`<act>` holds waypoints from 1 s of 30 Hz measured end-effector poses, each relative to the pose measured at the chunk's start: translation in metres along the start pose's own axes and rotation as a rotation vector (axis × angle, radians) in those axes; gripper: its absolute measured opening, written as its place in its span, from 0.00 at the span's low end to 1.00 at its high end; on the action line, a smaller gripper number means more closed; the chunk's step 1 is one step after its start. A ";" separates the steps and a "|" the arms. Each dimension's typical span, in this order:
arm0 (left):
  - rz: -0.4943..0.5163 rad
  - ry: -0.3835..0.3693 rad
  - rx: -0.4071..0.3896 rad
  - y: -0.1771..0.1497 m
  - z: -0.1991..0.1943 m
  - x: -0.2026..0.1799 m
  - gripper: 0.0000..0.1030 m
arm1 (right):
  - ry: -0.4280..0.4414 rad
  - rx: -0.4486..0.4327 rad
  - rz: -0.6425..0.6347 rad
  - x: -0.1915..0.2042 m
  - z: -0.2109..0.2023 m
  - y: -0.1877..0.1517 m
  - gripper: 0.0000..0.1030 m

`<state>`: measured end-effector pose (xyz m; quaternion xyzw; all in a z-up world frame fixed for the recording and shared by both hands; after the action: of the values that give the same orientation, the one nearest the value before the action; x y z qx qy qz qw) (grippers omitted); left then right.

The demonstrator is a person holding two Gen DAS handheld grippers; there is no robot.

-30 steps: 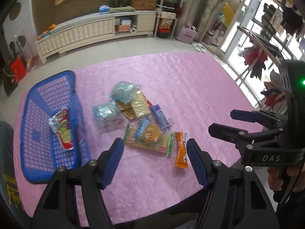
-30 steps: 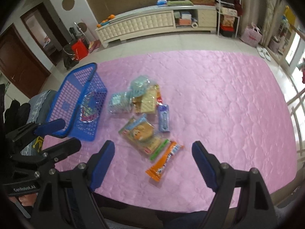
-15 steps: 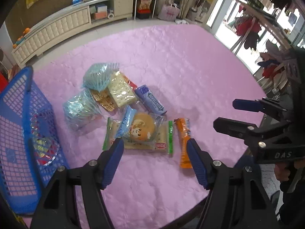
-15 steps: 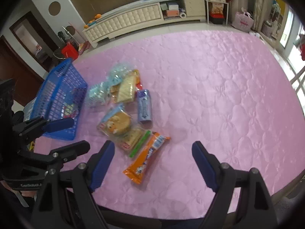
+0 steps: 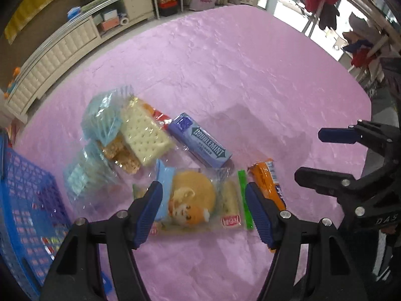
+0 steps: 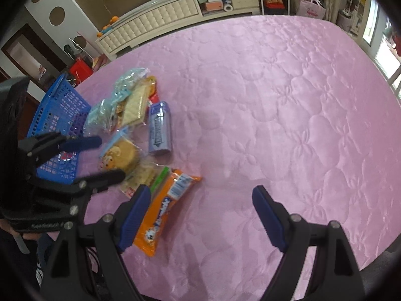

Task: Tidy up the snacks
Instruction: 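Move both open tools back over the snack pile, then grasp the round cookie pack with the left tool while the right tool grasps the orange bar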

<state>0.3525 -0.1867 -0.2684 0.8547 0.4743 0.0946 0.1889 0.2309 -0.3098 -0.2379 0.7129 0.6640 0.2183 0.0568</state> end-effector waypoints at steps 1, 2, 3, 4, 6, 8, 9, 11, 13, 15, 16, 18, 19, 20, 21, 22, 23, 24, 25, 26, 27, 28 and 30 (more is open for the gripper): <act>0.007 -0.010 0.019 -0.001 0.004 -0.001 0.64 | 0.004 0.001 0.008 -0.003 0.000 -0.001 0.84; 0.014 -0.019 0.038 -0.002 0.009 -0.001 0.64 | 0.007 0.000 0.016 -0.005 0.001 -0.001 0.84; 0.022 -0.021 0.054 -0.003 0.013 -0.002 0.64 | 0.007 -0.001 0.022 -0.007 0.001 -0.002 0.84; 0.031 -0.012 0.064 -0.004 0.017 -0.001 0.64 | 0.005 0.000 0.029 -0.010 0.001 -0.002 0.84; 0.046 0.012 0.062 -0.002 0.021 0.000 0.64 | 0.009 0.002 0.045 -0.015 0.001 -0.005 0.84; 0.022 0.004 0.067 0.000 0.023 0.002 0.64 | 0.009 0.005 0.054 -0.018 0.001 -0.007 0.84; 0.008 0.001 0.070 0.001 0.024 0.003 0.64 | 0.009 0.008 0.058 -0.020 0.000 -0.009 0.84; 0.004 0.005 0.076 0.002 0.024 0.005 0.61 | 0.011 0.012 0.063 -0.022 -0.002 -0.012 0.84; 0.017 0.038 0.079 0.000 0.022 0.009 0.49 | 0.008 0.012 0.066 -0.023 -0.004 -0.013 0.84; 0.015 0.037 0.080 -0.002 0.021 0.008 0.47 | 0.006 0.013 0.072 -0.024 -0.006 -0.013 0.84; 0.017 0.042 0.078 -0.004 0.020 0.008 0.46 | 0.006 0.013 0.077 -0.024 -0.007 -0.014 0.84; 0.023 0.050 0.072 -0.007 0.017 0.007 0.42 | 0.007 0.015 0.083 -0.024 -0.009 -0.016 0.84; 0.020 0.047 0.067 -0.009 0.015 0.006 0.39 | 0.008 0.016 0.084 -0.023 -0.009 -0.017 0.84; 0.015 0.044 0.060 -0.011 0.013 0.005 0.36 | 0.013 0.020 0.086 -0.022 -0.011 -0.018 0.84; 0.002 0.038 0.044 -0.012 0.008 0.005 0.30 | 0.016 0.022 0.088 -0.020 -0.013 -0.019 0.84; -0.010 0.031 0.028 -0.012 0.003 0.004 0.24 | 0.015 0.022 0.089 -0.019 -0.013 -0.020 0.84; -0.021 0.029 0.014 -0.016 -0.003 0.003 0.20 | 0.014 0.021 0.089 -0.017 -0.015 -0.020 0.84; -0.033 0.024 0.002 -0.021 -0.012 0.007 0.15 | 0.012 0.020 0.089 -0.015 -0.015 -0.019 0.84; -0.046 0.021 -0.012 -0.023 -0.018 0.008 0.08 | 0.012 0.020 0.091 -0.012 -0.016 -0.018 0.84; -0.052 0.021 -0.020 -0.025 -0.022 0.009 0.03 | 0.015 0.020 0.094 -0.010 -0.017 -0.016 0.84; -0.059 0.028 -0.024 -0.028 -0.025 0.011 0.01 | 0.018 0.021 0.098 -0.008 -0.018 -0.016 0.84; -0.071 0.031 -0.025 -0.032 -0.026 0.014 0.01 | 0.026 0.025 0.104 -0.006 -0.018 -0.015 0.84; -0.094 0.025 -0.023 -0.036 -0.028 0.019 0.01 | 0.042 0.031 0.119 -0.002 -0.019 -0.013 0.84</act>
<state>0.3251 -0.1466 -0.2581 0.8279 0.5152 0.1020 0.1971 0.2112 -0.3142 -0.2265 0.7471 0.6249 0.2258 0.0188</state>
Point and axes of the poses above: each gripper's, at about its wrist camera, not at the fingertips, and z roughly the way its jaws point, x to its left, y to its top, the point moved 9 cm from there along z, roughly the way its jaws point, and after that the axes turned 4 degrees about -x, right-handed, at the moved point
